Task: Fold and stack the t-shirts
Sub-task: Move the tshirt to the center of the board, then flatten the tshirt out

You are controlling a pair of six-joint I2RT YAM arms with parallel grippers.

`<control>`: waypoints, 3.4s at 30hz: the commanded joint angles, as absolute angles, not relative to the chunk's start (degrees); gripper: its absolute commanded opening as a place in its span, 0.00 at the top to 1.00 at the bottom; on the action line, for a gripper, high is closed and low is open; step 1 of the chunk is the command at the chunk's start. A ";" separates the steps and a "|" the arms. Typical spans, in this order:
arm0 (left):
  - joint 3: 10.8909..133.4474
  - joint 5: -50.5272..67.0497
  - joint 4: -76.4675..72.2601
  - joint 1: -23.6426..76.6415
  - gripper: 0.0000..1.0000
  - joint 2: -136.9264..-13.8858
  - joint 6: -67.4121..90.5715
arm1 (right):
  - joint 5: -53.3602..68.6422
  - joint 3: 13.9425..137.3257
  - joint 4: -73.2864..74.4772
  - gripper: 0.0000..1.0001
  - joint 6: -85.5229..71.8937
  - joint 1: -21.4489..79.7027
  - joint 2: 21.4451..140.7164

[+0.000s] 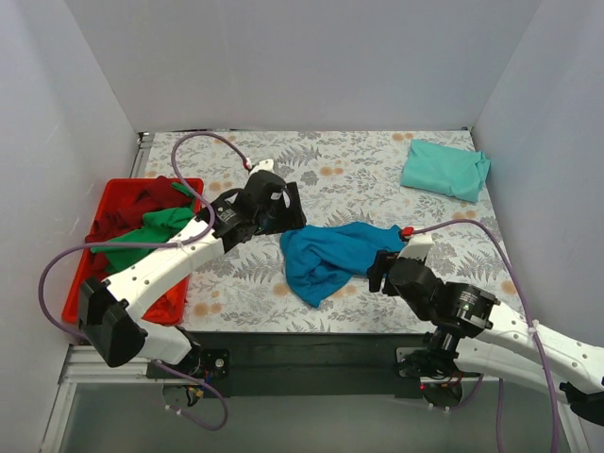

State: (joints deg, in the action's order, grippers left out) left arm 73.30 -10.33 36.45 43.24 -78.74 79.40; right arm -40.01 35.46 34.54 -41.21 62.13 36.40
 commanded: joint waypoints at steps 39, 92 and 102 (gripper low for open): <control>46.23 -3.78 19.42 51.94 0.70 -84.64 93.69 | -0.44 27.33 11.07 0.30 -26.81 18.11 56.43; 53.17 -12.02 22.49 58.00 0.53 -90.44 95.01 | -6.59 53.00 32.78 0.99 -18.19 16.96 45.97; 58.54 -21.35 33.31 62.93 0.54 -94.22 98.43 | -6.50 51.51 32.78 0.99 -17.93 16.96 45.62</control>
